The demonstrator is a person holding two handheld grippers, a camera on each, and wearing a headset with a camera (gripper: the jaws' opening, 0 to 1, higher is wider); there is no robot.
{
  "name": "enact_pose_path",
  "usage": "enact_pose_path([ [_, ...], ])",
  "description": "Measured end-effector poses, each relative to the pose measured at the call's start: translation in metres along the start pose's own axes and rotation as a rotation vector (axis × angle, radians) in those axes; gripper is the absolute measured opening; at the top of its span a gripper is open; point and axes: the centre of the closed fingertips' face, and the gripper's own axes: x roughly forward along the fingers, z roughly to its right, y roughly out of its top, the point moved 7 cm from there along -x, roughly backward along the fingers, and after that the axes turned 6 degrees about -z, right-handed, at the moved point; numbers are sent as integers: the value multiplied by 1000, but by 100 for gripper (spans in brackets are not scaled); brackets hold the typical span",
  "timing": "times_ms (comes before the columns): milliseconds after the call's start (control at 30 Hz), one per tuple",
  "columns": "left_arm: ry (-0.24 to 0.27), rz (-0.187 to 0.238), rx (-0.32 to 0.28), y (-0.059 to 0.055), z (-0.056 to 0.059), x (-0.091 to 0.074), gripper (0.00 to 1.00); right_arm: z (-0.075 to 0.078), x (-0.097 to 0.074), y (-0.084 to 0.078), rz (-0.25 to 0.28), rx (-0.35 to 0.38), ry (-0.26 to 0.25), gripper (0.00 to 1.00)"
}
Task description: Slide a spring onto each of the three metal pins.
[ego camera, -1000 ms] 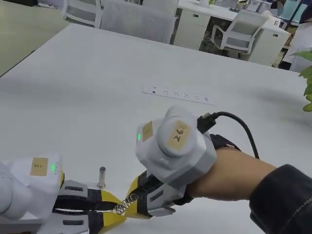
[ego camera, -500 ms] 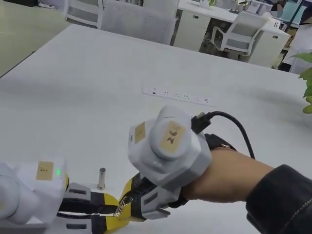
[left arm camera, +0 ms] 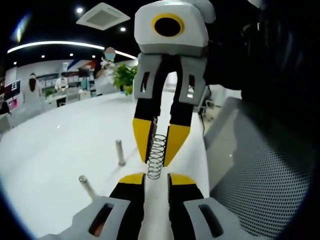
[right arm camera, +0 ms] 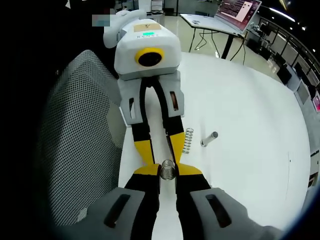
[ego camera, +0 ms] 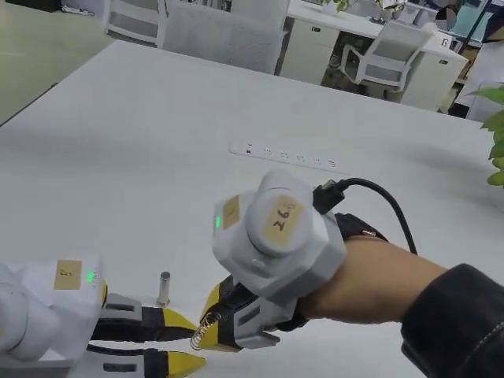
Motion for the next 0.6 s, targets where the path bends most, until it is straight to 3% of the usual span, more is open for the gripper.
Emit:
enact_pose_path([
  [600, 86, 13, -55, -8, -7, -21, 30, 12, -9, -12, -20, 37, -39, 8],
])
